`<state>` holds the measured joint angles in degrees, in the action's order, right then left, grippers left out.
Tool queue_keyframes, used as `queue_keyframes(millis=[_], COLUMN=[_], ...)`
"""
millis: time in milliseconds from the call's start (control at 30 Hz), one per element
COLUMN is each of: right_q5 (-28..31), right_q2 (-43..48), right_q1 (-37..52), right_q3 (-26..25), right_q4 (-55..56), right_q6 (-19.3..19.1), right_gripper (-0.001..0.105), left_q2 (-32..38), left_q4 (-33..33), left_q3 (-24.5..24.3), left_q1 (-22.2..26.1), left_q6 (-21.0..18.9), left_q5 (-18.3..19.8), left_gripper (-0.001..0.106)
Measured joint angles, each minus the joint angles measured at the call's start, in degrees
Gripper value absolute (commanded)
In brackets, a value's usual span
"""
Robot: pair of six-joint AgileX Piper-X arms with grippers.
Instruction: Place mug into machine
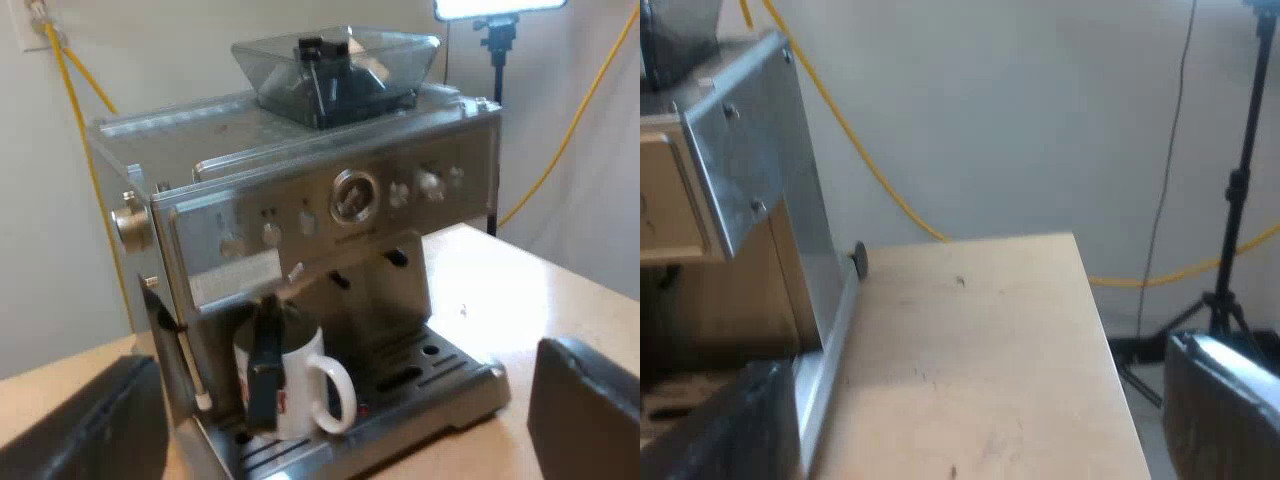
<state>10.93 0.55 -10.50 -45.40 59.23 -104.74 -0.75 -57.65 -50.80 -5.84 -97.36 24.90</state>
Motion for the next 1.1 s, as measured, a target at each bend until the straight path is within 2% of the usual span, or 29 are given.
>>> queue_keyframes(millis=[100, 400, 500, 633, 700, 867, 1000, 1100], right_q5=[1.3, 1.3, 1.3, -0.1, -2.7, -5.4, -5.5, -5.5], right_q2=[0.0, 0.0, 0.0, 0.0, 0.0, 0.0, 0.0, 0.0], right_q1=[0.0, 0.0, 0.0, 0.0, 0.0, 0.0, 0.0, 0.0], right_q3=[-0.3, -0.3, -0.3, -0.1, 0.7, 4.3, 7.9, 10.2], right_q4=[4.6, 5.2, 5.1, 4.2, 3.0, 2.1, 1.9, 1.9], right_q6=[0.0, 0.4, 0.4, 0.4, 0.4, 0.9, 3.4, 4.6], right_gripper=[0.079, 0.079, 0.079, 0.079, 0.079, 0.079, 0.079, 0.079], left_q2=[1.7, 1.7, 1.7, 1.7, 1.7, 1.7, 1.6, 1.6], left_q4=[-4.3, -15.4, -18.6, -16.7, -13.6, -8.1, -6.1, -6.1], left_q3=[-0.2, -0.3, 0.5, 3.7, 6.4, 13.1, 18.4, 20.1], left_q1=[0.0, 0.1, 0.2, 0.5, 0.4, 0.4, 0.4, 0.4], left_q6=[0.0, 0.0, 0.0, 0.0, 0.0, 0.0, 0.0, 0.0], left_q5=[0.0, -0.4, -2.5, -6.4, -8.6, -9.5, -9.6, -9.7], left_gripper=[0.081, 0.081, 0.081, 0.081, 0.081, 0.081, 0.081, 0.081])
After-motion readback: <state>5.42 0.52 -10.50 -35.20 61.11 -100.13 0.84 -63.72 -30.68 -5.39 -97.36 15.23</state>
